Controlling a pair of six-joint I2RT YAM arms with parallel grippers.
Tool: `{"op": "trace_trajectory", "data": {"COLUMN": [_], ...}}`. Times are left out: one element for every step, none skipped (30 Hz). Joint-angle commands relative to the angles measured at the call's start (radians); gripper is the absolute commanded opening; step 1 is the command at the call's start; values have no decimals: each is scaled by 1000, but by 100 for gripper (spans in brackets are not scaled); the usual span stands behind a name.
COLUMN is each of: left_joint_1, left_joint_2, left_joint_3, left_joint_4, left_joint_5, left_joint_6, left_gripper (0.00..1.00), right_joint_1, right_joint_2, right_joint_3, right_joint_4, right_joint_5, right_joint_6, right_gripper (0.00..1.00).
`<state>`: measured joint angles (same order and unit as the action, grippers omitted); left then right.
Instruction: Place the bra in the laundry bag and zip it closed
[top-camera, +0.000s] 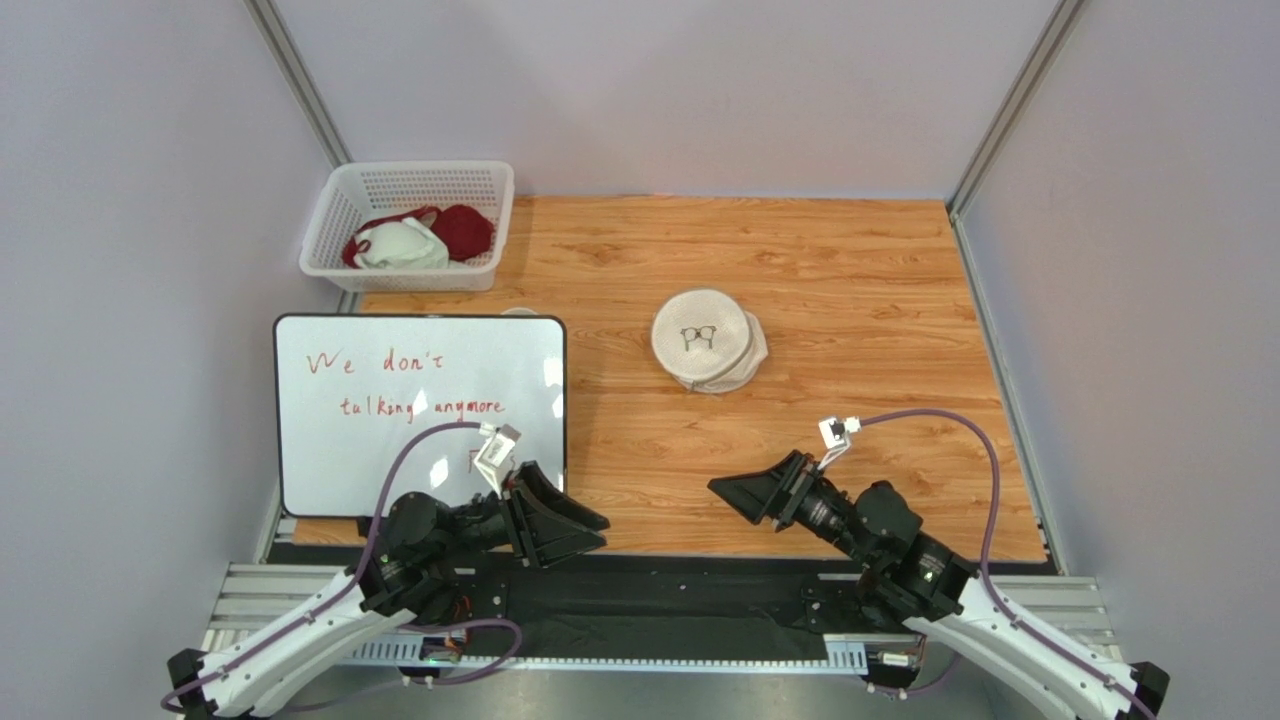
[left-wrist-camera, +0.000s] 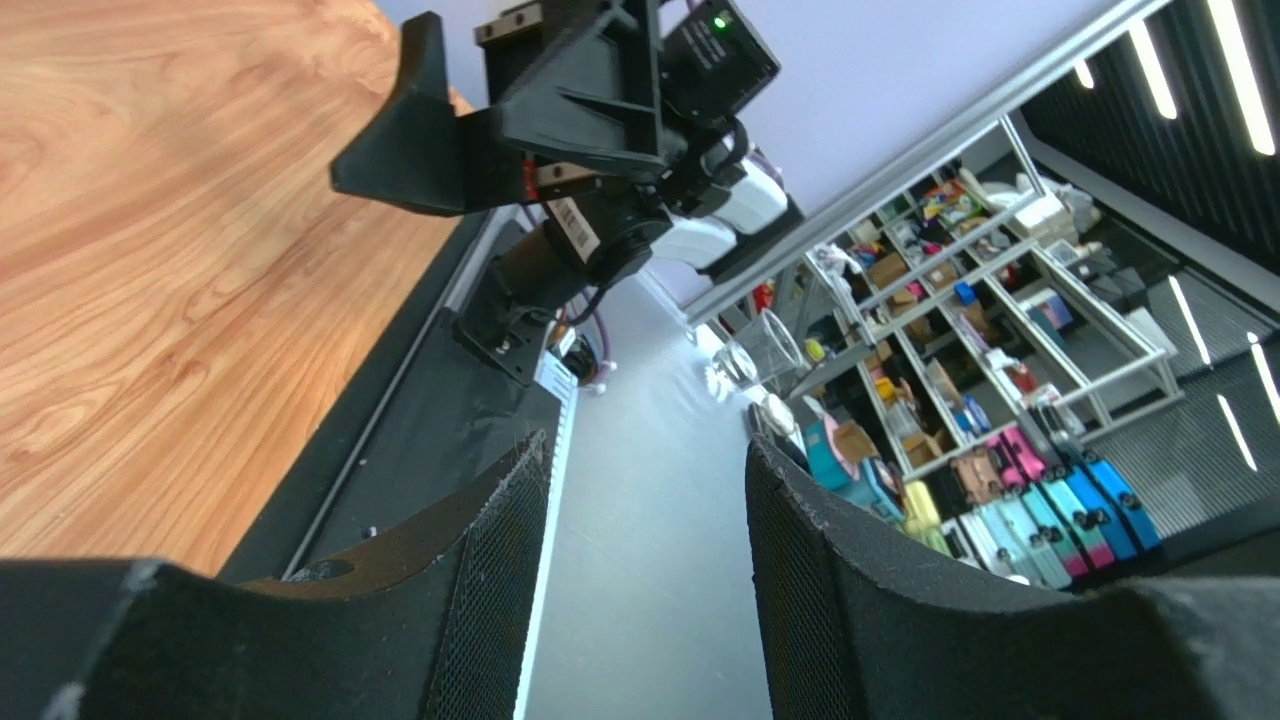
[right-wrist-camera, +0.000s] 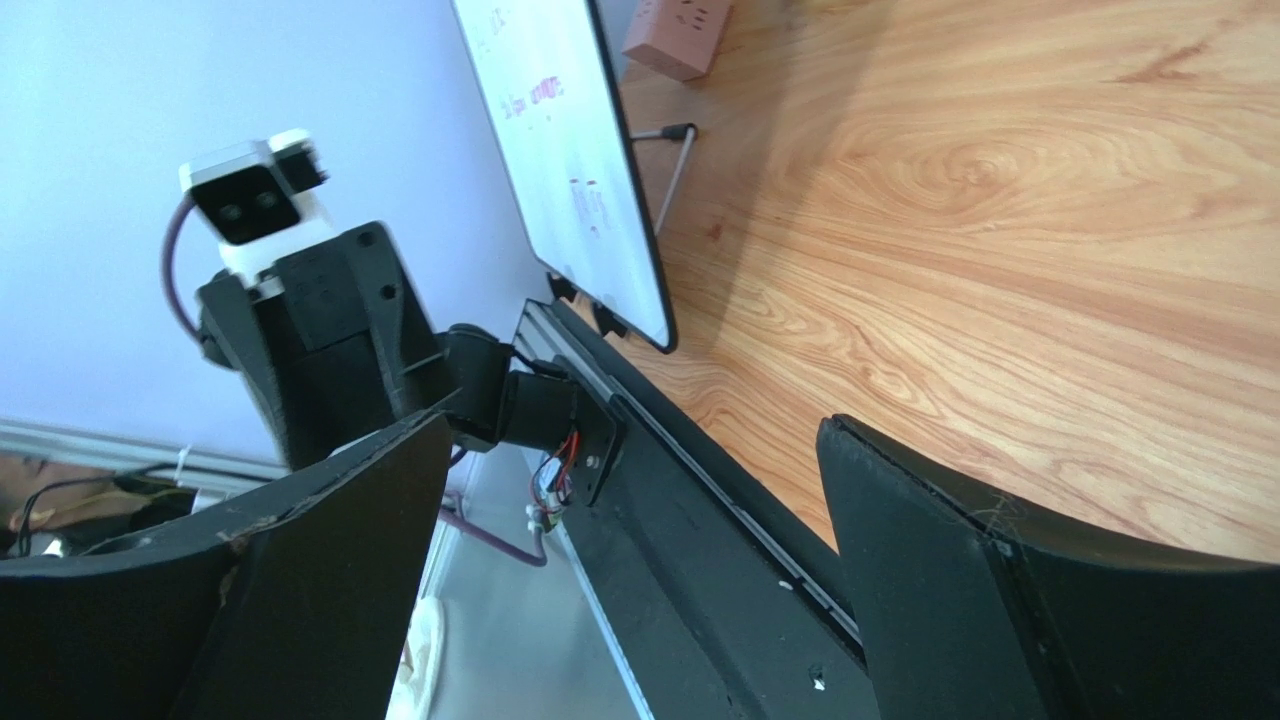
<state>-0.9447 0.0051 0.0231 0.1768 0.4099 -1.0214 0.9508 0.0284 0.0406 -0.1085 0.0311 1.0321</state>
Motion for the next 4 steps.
{"op": "trace_trajectory", "data": {"left_joint_1": [-14, -25, -31, -38], "left_joint_2": [-134, -131, -134, -136], "left_joint_3": [-126, -126, -126, -124], "left_joint_4": [33, 21, 10, -3], "left_joint_5": [35, 32, 24, 17], "left_joint_6": [-19, -17, -8, -3], "left_gripper": [57, 57, 57, 57], "right_joint_1": [6, 6, 6, 6], "right_joint_2": [39, 38, 22, 15], "right_joint_3": [-122, -122, -122, -120], "right_joint_4": [18, 17, 15, 15], "right_joint_5": [79, 84, 85, 87], "right_joint_6": [37, 33, 25, 17], "right_gripper": [100, 100, 100, 100]}}
